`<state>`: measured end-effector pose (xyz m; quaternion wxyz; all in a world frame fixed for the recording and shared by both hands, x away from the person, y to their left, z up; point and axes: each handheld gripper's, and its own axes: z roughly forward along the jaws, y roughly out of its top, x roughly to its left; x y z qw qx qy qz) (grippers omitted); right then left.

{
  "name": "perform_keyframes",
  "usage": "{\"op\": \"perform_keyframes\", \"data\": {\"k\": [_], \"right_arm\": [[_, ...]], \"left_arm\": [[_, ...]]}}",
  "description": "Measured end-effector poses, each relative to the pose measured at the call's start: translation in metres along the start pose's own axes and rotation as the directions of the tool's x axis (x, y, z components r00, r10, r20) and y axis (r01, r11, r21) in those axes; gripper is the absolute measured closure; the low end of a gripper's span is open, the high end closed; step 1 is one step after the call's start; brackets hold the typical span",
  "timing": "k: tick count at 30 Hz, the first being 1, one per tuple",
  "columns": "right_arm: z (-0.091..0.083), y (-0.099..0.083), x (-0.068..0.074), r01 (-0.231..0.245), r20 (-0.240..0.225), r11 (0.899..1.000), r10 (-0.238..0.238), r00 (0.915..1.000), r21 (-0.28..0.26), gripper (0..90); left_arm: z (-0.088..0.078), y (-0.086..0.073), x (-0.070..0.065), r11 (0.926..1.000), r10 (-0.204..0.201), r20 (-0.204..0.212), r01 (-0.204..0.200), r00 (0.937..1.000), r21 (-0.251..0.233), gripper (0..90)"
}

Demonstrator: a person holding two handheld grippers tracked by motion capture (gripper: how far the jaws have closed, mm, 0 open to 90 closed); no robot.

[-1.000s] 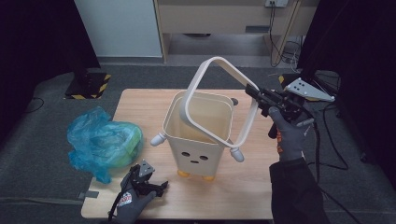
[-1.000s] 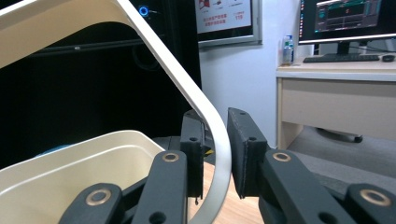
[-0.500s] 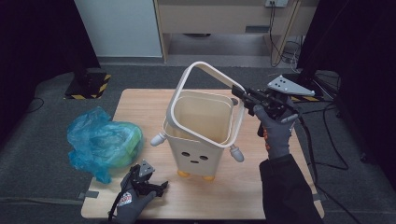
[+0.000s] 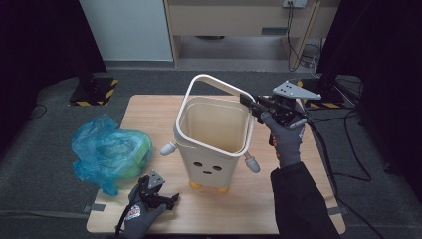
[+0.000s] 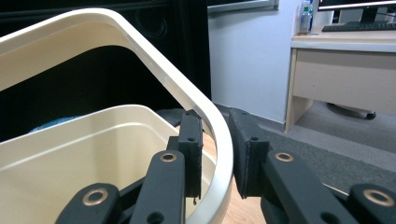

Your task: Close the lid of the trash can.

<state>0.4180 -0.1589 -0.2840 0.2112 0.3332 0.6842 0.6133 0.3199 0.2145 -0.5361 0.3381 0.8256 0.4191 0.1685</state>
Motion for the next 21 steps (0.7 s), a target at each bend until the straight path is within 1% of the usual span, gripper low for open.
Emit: {"op": "perform_keyframes", "data": {"k": [7,8,17,21], "right_arm": [[0.0064,-0.0031,0.0009,0.003,0.000,1.000,-0.003,1.0000,0.029,75.2],[0.0083,-0.0047,0.0017,0.007,0.003,0.999,-0.007,1.0000,0.045,75.1],[0.0102,-0.0053,0.0010,0.009,0.003,0.998,-0.009,1.0000,0.062,74.3],[0.0105,-0.0059,0.0009,0.000,-0.007,0.998,0.000,1.0000,0.064,71.0]], "left_arm": [[0.0000,0.0000,0.0000,1.0000,0.000,0.000,0.000,1.0000,0.000,0.0],[0.0001,0.0001,0.0000,1.0000,0.000,0.000,0.000,1.0000,0.000,0.0],[0.0001,0.0001,-0.0001,1.0000,0.000,0.000,0.000,1.0000,0.000,0.0],[0.0001,0.0001,0.0000,1.0000,0.000,0.000,0.000,1.0000,0.000,0.0]]}}
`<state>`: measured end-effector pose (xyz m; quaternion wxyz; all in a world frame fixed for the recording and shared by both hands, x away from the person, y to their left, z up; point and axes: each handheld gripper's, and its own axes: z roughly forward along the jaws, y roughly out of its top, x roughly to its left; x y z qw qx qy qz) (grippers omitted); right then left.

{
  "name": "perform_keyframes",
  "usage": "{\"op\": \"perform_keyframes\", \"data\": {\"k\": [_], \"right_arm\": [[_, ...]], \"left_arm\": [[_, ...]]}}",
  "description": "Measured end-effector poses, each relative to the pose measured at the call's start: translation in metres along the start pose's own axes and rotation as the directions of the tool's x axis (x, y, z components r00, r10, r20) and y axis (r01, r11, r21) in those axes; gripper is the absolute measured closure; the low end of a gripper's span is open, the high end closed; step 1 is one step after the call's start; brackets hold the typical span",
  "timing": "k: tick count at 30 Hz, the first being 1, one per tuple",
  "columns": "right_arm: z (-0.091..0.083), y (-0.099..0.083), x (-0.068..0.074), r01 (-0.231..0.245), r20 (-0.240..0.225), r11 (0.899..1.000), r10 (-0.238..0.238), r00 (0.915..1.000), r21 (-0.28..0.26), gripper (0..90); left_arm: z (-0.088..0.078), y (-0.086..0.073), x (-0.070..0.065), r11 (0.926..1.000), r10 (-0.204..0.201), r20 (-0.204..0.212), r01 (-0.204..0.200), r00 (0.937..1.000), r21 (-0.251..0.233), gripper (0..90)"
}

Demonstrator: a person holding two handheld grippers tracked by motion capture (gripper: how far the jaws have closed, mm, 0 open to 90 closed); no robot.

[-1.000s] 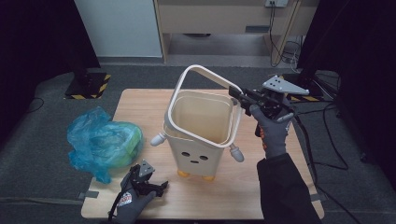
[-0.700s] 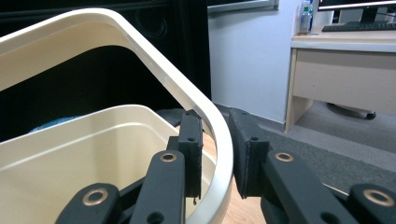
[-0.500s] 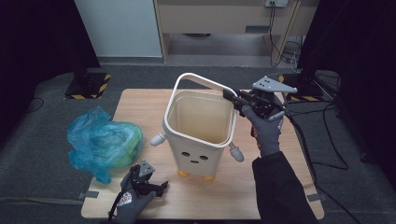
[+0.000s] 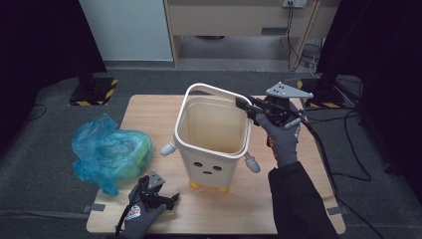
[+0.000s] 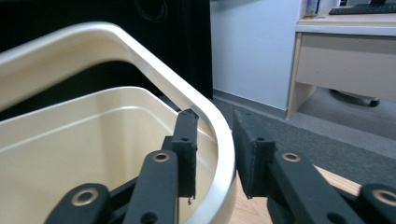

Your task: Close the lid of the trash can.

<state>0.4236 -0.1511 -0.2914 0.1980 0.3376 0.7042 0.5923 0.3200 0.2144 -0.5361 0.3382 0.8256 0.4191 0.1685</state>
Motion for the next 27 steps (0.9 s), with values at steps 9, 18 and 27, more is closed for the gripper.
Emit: {"op": "perform_keyframes", "data": {"k": [9,18,27], "right_arm": [[-0.0045,-0.0013,-0.0029,-0.008,-0.005,1.000,0.007,1.0000,-0.006,63.9],[-0.0064,-0.0009,-0.0013,0.007,-0.014,1.000,-0.007,0.9999,-0.018,72.1],[-0.0078,0.0016,-0.0024,-0.012,-0.029,1.000,0.011,0.9995,-0.016,72.5]], "left_arm": [[0.0000,0.0000,0.0000,1.0000,0.000,0.000,0.000,1.0000,0.000,0.0],[0.0000,0.0000,0.0000,1.0000,0.000,0.000,0.000,1.0000,0.000,0.0],[0.0001,0.0001,0.0000,1.0000,0.000,0.000,0.000,1.0000,0.000,0.0]]}}
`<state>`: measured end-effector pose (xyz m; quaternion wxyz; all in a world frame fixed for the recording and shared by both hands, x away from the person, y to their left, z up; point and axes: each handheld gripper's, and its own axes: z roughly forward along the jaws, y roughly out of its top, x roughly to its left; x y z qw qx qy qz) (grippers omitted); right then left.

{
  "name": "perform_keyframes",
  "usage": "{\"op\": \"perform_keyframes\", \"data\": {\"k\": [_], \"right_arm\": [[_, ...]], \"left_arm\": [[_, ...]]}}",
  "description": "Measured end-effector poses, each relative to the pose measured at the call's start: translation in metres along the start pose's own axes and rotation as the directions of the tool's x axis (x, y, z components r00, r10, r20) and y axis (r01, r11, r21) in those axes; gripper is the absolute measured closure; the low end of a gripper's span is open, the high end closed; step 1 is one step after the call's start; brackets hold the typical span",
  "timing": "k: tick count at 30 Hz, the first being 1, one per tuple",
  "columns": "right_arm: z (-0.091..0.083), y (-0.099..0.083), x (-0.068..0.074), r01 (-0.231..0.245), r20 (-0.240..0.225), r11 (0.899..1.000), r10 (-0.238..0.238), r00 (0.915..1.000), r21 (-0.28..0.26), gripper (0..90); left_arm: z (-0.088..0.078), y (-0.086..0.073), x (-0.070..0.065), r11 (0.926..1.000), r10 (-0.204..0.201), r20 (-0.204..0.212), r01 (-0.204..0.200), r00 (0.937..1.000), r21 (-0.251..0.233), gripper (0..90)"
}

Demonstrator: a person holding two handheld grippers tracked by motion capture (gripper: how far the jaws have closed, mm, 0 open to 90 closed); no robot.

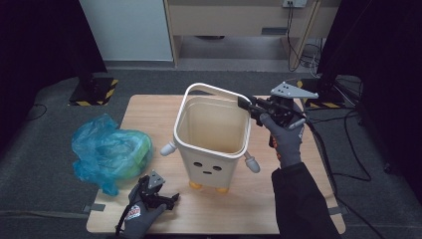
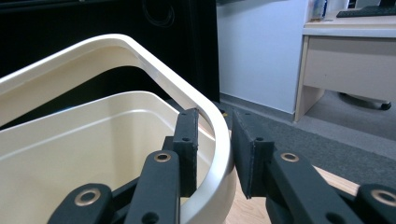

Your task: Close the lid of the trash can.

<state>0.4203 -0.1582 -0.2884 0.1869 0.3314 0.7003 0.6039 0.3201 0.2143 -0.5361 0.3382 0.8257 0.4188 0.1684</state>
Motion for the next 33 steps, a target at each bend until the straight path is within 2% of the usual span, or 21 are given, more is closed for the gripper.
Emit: {"op": "perform_keyframes", "data": {"k": [13,22,26,33], "right_arm": [[-0.0006,0.0030,-0.0028,-0.049,-0.011,0.999,0.049,0.9987,0.024,72.1],[0.0036,0.0029,-0.0011,-0.024,0.001,0.999,0.024,0.9997,0.041,68.8],[0.0039,0.0019,0.0000,-0.002,0.011,0.999,0.002,0.9999,0.042,72.4],[0.0009,0.0039,-0.0014,-0.011,0.001,0.999,0.011,0.9999,0.042,74.3]], "left_arm": [[0.0001,0.0001,0.0001,1.0000,0.001,0.001,-0.001,1.0000,-0.001,0.0],[0.0002,0.0002,0.0001,1.0000,0.002,0.001,-0.002,1.0000,-0.001,0.0],[0.0002,0.0002,0.0001,1.0000,0.002,0.001,-0.002,1.0000,-0.002,0.0],[0.0002,0.0002,0.0001,1.0000,0.001,0.002,-0.001,1.0000,-0.001,0.0]]}}
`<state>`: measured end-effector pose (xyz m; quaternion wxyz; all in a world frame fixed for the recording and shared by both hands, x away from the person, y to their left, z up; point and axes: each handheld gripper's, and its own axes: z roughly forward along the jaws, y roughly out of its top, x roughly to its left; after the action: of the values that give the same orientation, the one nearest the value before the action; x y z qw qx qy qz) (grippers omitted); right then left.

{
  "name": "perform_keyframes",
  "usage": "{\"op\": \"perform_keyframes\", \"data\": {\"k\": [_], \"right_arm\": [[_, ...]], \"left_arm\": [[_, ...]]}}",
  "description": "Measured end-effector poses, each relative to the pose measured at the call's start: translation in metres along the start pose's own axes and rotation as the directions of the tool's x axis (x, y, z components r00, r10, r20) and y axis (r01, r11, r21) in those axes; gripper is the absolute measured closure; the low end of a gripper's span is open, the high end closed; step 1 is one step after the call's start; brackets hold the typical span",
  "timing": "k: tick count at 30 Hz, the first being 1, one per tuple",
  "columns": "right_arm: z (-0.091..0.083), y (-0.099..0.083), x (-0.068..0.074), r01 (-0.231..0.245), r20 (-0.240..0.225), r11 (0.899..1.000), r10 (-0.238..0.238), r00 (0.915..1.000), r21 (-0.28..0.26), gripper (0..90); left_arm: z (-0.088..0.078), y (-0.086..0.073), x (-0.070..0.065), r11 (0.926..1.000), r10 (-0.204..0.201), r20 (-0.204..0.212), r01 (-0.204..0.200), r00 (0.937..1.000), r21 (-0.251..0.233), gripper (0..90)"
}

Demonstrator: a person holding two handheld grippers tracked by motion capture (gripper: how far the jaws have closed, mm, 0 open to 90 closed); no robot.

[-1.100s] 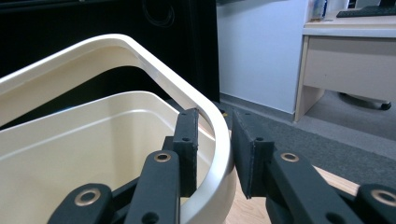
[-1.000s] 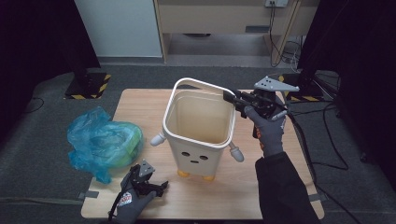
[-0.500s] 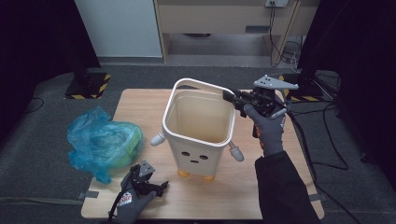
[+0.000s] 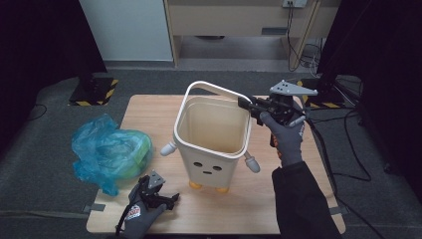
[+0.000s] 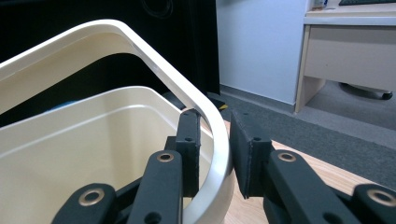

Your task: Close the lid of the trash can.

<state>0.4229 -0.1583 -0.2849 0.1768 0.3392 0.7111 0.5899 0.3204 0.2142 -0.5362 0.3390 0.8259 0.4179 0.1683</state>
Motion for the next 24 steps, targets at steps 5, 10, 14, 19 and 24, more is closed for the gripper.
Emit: {"op": "perform_keyframes", "data": {"k": [5,10,14,19,24], "right_arm": [[-0.004,0.005,0.000,-0.014,-0.007,1.000,0.014,0.9999,-0.012,74.7],[-0.003,0.010,0.000,-0.015,-0.006,1.000,0.015,0.9999,0.012,74.0],[0.001,0.009,-0.001,-0.028,0.000,0.999,0.028,0.9996,0.035,74.0],[0.008,0.006,0.000,-0.022,0.006,0.998,0.022,0.9997,0.053,71.9],[0.008,0.005,0.000,-0.007,0.001,0.999,0.007,1.0000,0.048,61.1]], "left_arm": [[0.000,0.000,0.000,1.0000,0.000,0.000,0.000,1.0000,0.000,0.0],[0.000,0.000,0.000,1.0000,-0.001,0.000,0.001,1.0000,0.000,0.0],[0.000,0.000,0.000,1.0000,0.000,0.000,0.000,1.0000,0.000,0.0],[0.000,0.000,0.000,1.0000,0.000,-0.001,0.000,1.0000,0.000,0.0],[0.000,0.000,0.000,1.0000,0.000,0.000,0.000,1.0000,0.000,0.0]]}}
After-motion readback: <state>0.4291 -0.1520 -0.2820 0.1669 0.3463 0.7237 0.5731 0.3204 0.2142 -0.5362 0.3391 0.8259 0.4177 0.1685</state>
